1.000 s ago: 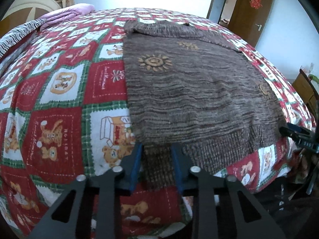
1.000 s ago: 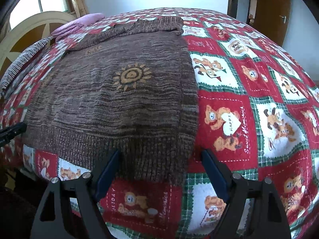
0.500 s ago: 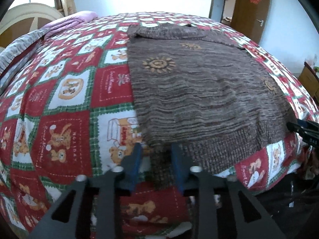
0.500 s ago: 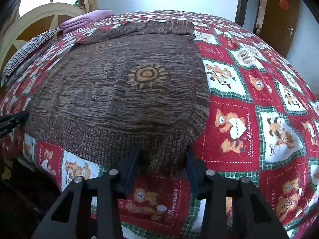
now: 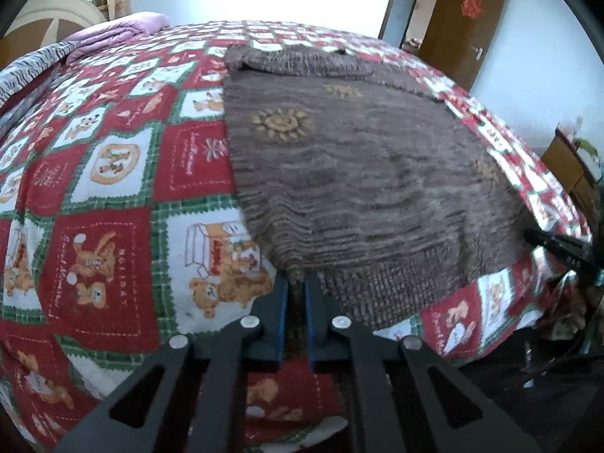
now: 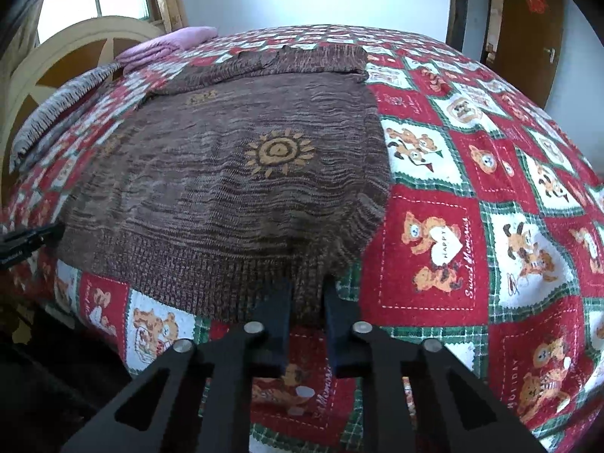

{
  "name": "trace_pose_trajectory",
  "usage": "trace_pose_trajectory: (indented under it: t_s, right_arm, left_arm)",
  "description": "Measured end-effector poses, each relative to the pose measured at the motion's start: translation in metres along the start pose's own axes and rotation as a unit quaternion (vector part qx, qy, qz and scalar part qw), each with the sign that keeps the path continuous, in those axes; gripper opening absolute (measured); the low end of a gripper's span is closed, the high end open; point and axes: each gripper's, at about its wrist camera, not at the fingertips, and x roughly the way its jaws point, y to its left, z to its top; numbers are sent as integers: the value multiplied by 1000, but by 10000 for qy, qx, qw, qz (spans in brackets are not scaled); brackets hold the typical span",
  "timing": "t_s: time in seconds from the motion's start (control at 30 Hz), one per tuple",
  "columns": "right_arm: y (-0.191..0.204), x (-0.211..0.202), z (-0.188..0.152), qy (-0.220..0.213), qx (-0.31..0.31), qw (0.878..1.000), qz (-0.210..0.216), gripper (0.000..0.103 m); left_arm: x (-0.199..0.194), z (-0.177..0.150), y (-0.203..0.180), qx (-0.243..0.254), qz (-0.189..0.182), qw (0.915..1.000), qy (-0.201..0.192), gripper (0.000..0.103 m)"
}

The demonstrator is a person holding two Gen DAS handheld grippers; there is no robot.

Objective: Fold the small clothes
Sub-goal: 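Lift the held hem with both tools and fold it toward the collar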

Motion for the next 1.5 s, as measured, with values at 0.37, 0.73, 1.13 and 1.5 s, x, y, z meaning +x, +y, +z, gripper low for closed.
trace_pose_trajectory:
  t_s: [0.37, 0.73, 1.13, 1.5]
  right_arm:
    - [-16, -17, 2, -153, 167, 9997, 110, 7]
    - [-11, -12, -3, 47, -15, 9994, 349, 24]
    - [-27, -4, -2, -24, 373, 9988, 329, 33]
    - [-31, -39, 10, -653, 434, 9931, 877, 6]
  left_arm:
    - [4, 1, 12, -151, -50, 9999, 32, 8]
    - [6, -2, 18, -105, 7, 9999, 34, 7]
    - [8, -5, 19, -90, 16, 10000, -12, 7]
    - [-16, 13, 34, -463, -474, 9973, -320, 7]
